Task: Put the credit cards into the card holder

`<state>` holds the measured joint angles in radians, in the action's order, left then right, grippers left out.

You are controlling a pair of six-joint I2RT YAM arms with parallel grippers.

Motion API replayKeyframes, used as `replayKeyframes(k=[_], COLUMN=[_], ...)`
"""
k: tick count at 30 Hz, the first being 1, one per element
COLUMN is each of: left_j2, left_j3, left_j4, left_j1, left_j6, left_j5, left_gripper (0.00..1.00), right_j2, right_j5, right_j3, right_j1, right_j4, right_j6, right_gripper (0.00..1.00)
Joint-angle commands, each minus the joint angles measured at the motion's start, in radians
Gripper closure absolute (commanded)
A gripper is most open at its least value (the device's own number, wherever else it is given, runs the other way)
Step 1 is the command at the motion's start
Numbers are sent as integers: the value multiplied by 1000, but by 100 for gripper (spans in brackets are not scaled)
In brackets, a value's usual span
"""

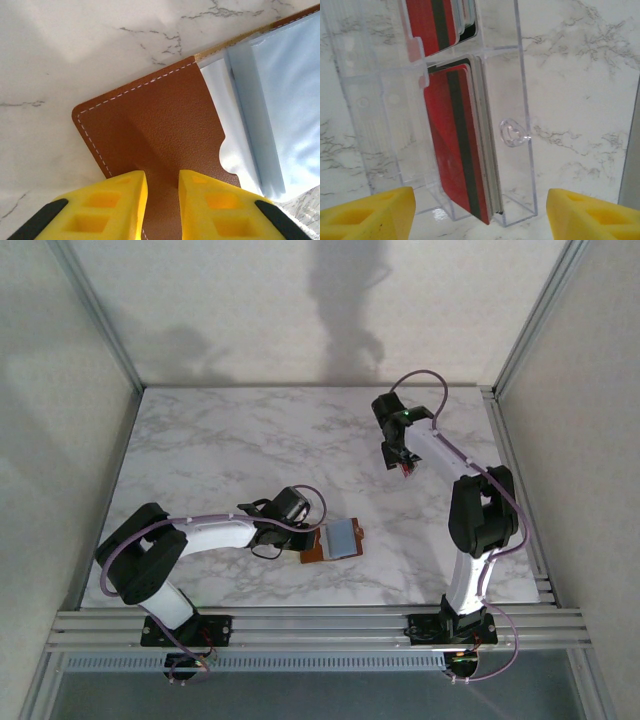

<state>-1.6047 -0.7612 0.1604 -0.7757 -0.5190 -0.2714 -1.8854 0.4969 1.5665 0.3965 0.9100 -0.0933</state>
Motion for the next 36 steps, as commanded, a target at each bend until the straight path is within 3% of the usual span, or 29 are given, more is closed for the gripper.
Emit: replayKeyframes(k=[1, 10, 16, 19, 28, 36], left_j2=[-59, -74, -59, -64, -52, -65], left_j3=[36, 44, 58, 55, 78, 84], left_j4=[68, 60, 52, 57, 31, 16], left_j1=[-17, -17, -17, -17, -17, -17], left_j6=[16, 18, 23, 24, 28, 24], left_j5=[1, 0, 2, 11, 9, 7], left_gripper=[75, 75, 75, 75, 75, 75], right_j2=[-40, -79, -34, -25, -29, 25], right_j5=[89, 253, 321, 328, 239, 100], right_j3=[24, 12, -26, -38, -28, -34], right_j1=[-8, -6, 13, 15, 16, 19], right_j4=[18, -15, -63, -80, -63, -47], right_j6=[28, 37, 45, 54, 84, 68], right_gripper=[30, 30, 36, 44, 86, 99])
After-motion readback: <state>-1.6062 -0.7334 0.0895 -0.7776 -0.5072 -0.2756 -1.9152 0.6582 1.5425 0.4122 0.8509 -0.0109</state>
